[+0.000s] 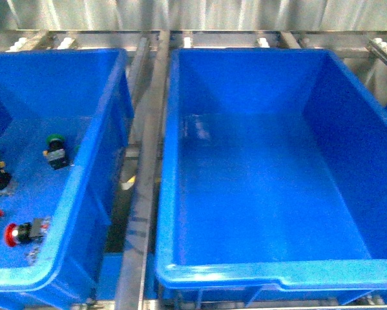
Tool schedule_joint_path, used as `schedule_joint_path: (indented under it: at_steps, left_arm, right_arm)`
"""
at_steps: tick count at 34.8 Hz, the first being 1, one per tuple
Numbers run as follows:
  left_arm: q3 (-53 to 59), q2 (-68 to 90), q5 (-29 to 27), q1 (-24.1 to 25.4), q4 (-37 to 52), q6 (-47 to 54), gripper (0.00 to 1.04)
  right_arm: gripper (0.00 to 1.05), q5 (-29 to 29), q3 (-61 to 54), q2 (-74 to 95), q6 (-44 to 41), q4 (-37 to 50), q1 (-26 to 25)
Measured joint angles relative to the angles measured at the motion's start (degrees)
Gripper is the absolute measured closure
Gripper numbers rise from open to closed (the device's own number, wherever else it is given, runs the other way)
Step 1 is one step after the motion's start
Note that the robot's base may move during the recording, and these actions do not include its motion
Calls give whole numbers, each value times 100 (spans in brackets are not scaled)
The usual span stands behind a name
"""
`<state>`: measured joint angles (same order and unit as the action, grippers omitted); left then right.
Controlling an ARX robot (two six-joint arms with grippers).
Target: Pick red and yellow buttons and place in box
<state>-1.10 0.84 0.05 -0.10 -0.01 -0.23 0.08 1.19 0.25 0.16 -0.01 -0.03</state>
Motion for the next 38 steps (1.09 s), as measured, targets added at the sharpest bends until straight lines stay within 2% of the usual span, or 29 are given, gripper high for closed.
schedule_joint_path:
  at_steps: [38]
  left_arm:
    - [0, 0, -7, 0, -2, 0, 8]
  right_arm:
    - [7, -13, -2, -9, 0, -2, -2]
